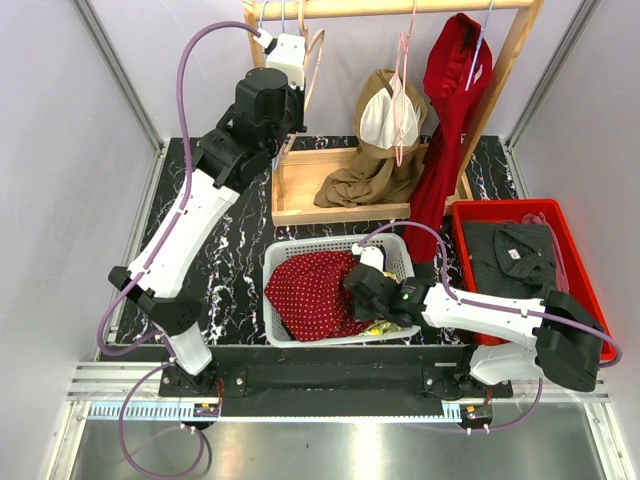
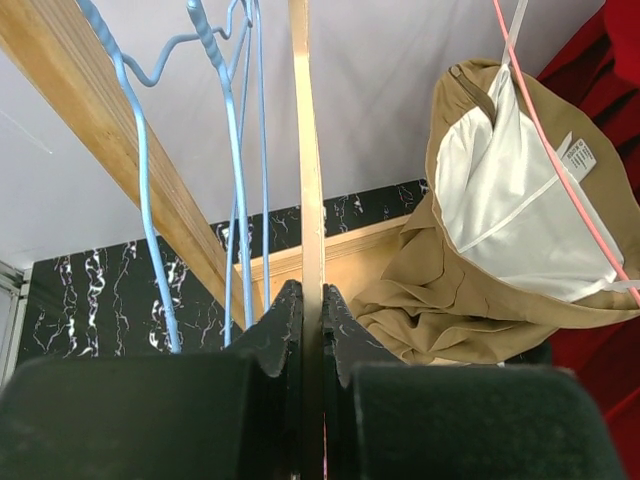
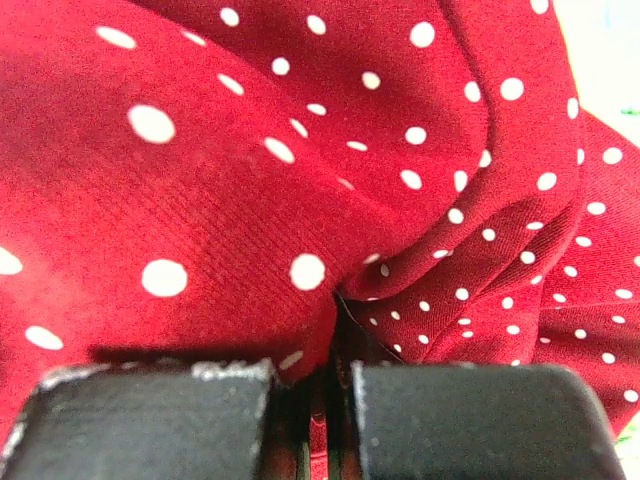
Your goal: Remove the skirt from the hanger
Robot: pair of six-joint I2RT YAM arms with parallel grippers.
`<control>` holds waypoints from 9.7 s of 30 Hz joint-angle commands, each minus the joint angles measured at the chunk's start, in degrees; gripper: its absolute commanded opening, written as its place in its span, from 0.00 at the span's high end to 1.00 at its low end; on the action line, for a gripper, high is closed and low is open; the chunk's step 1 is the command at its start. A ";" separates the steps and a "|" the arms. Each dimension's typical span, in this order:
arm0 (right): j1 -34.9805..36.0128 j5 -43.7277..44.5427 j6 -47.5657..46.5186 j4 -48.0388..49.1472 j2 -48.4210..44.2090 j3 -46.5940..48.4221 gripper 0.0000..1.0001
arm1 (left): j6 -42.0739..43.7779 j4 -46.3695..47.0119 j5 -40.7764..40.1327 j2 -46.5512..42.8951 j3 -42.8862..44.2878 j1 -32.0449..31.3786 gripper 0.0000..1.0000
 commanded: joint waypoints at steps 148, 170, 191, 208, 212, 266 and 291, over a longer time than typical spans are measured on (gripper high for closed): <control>-19.04 -24.83 -18.28 3.88 -34.77 4.54 0.11 | 29.95 19.22 9.02 -9.87 14.97 -22.46 1.00; -18.95 -14.17 -30.68 -7.21 -47.78 28.90 0.05 | 41.17 11.68 7.52 -24.29 -1.82 -33.39 1.00; -19.04 -7.31 -38.41 2.36 -39.18 24.34 0.08 | 21.23 -3.89 32.02 -30.44 -3.21 -16.70 1.00; -19.04 -11.70 -38.68 10.98 -31.79 23.65 0.14 | 14.72 -6.53 45.67 -38.00 -11.66 -7.46 1.00; -19.04 -12.14 -37.02 12.38 -31.26 22.06 0.21 | 13.49 -6.00 46.63 -38.18 -11.58 -6.76 1.00; -19.04 22.75 -50.99 11.86 -31.00 43.33 0.85 | 34.41 -11.19 40.92 -48.64 -32.06 -4.74 1.00; -19.04 -10.73 -16.71 12.91 -14.21 32.96 0.96 | 8.05 7.17 48.49 -31.77 -24.58 -4.82 1.00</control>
